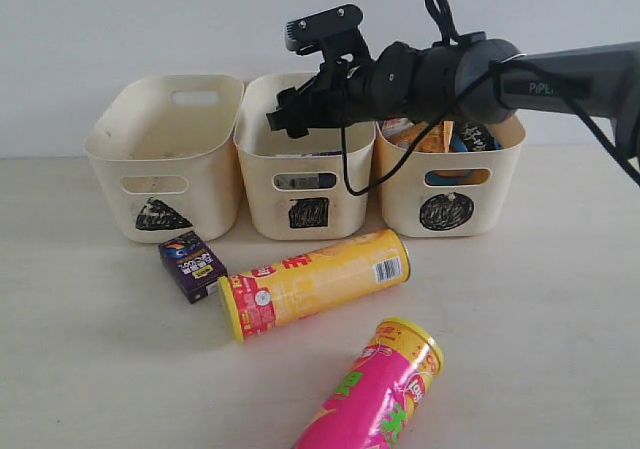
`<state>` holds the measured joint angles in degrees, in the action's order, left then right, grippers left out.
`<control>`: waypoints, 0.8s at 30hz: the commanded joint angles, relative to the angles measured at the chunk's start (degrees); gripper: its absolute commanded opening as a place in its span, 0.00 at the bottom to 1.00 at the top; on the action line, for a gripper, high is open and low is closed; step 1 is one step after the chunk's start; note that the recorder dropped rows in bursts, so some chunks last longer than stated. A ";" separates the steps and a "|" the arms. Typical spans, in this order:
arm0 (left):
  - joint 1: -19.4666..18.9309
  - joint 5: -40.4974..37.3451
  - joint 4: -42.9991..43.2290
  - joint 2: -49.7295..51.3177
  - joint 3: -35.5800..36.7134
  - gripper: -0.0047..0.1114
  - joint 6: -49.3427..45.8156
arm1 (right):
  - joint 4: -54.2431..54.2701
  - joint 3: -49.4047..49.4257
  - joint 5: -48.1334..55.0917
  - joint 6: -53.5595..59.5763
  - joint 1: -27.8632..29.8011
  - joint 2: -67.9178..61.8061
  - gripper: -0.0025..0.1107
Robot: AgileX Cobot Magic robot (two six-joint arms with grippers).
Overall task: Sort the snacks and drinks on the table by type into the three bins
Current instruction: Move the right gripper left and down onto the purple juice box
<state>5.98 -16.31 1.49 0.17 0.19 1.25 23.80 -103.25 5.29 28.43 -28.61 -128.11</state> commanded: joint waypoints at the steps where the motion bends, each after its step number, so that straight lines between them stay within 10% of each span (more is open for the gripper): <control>1: -0.13 0.34 -0.41 -0.17 -0.19 0.08 0.50 | -0.58 -0.34 2.32 0.59 0.15 2.96 0.62; 8: -0.13 0.45 -0.41 -0.17 -0.19 0.08 0.50 | -2.68 -0.34 8.85 0.44 0.05 5.16 0.03; 24: -0.13 0.20 -0.41 -0.17 -0.19 0.08 0.50 | -4.81 -0.34 19.14 1.01 -0.22 8.80 0.02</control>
<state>5.98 -16.31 1.49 0.17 0.19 1.25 20.03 -103.25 22.32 29.33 -28.61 -121.17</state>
